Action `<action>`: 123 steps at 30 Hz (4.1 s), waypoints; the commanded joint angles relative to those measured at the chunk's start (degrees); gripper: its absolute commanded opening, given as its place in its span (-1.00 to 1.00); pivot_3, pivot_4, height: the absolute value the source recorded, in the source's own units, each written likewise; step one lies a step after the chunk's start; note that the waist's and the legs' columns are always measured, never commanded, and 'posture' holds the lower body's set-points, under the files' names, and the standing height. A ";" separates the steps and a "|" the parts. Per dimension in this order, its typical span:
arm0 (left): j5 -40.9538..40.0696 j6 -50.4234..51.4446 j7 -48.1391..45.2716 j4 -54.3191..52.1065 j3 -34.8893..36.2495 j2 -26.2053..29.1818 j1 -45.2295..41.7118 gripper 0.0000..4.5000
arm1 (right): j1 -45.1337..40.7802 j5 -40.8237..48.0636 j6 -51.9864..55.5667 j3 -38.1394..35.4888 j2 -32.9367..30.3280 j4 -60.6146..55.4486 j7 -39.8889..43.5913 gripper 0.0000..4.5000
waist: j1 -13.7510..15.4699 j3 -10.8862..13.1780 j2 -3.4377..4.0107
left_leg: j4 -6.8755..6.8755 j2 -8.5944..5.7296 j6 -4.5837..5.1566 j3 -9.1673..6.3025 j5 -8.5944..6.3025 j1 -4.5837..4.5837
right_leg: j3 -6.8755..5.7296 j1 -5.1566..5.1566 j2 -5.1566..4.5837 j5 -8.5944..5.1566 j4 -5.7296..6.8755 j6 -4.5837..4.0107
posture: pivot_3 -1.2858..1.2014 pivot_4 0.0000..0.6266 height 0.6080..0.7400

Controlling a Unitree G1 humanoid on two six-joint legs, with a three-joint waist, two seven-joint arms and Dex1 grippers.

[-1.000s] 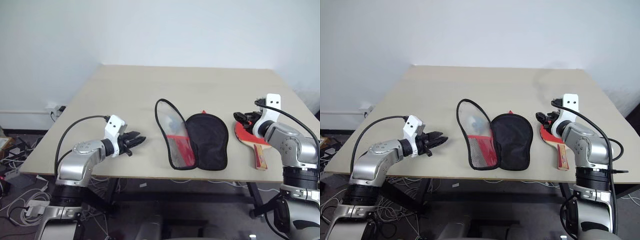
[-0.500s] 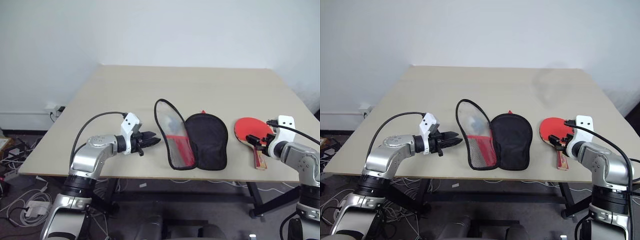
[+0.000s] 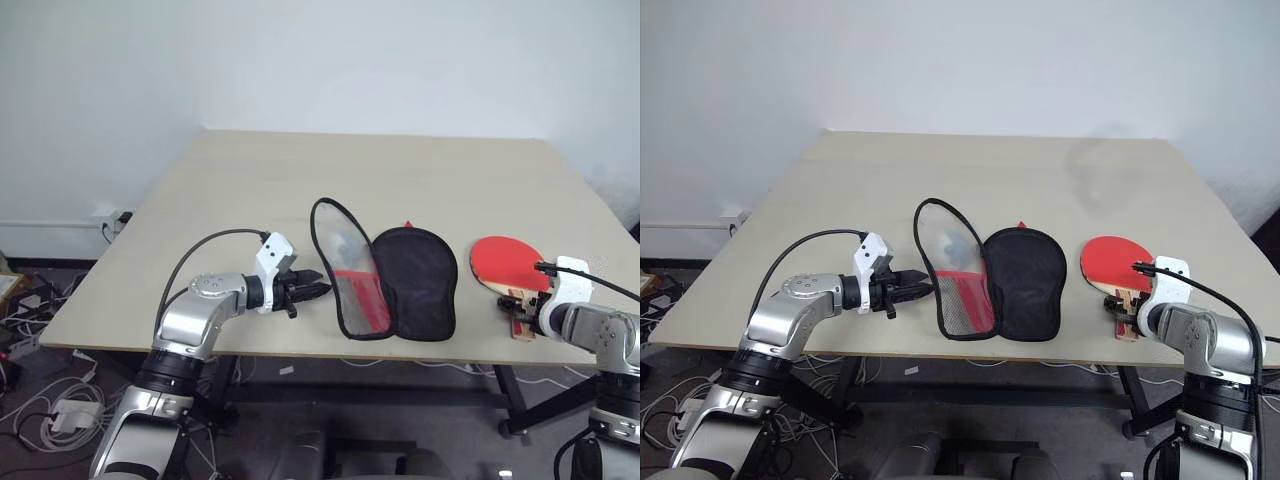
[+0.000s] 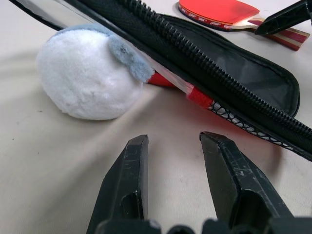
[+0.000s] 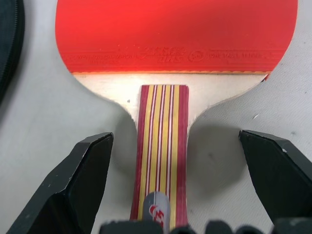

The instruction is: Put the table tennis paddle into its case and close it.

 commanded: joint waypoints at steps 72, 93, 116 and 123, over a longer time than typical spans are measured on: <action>0.06 -1.04 -6.23 4.37 -4.76 -8.80 -12.65 -0.24 | -22.36 9.14 5.61 -9.99 14.18 -25.12 6.08 0.97 | -0.16 0.19 0.04 | -0.45 0.07 -0.35 0.47 0.23 0.04 | 0.09 -0.25 0.13 0.01 0.03 0.00 | 0.03 -1.00 0.61; 1.81 1.70 -1.80 5.58 -9.66 -19.78 -12.69 -0.24 | -18.40 10.39 -4.90 -12.15 14.44 -20.66 -1.41 0.97 | 0.00 0.22 0.07 | -0.38 -0.02 -0.01 0.21 0.25 -0.02 | 0.12 -0.21 -0.03 0.01 0.01 0.00 | 0.03 -1.00 0.61; -9.33 42.11 28.68 8.83 14.41 -34.19 -17.76 0.99 | -11.53 9.88 -10.06 -6.94 13.88 -15.87 -5.43 0.99 | 0.00 0.23 0.07 | -0.33 -0.08 -0.06 -0.03 0.29 -0.03 | 0.01 -0.14 -0.06 0.01 0.02 0.01 | 0.03 -1.00 0.61; -10.29 45.73 32.73 18.02 16.09 -39.24 -21.02 0.99 | -11.02 10.44 -10.08 -7.82 13.51 -16.15 -6.25 0.99 | -0.19 0.24 0.07 | -0.38 -0.12 -0.08 -0.02 0.29 -0.02 | 0.04 -0.18 -0.01 0.01 0.02 0.01 | 0.03 -1.00 0.61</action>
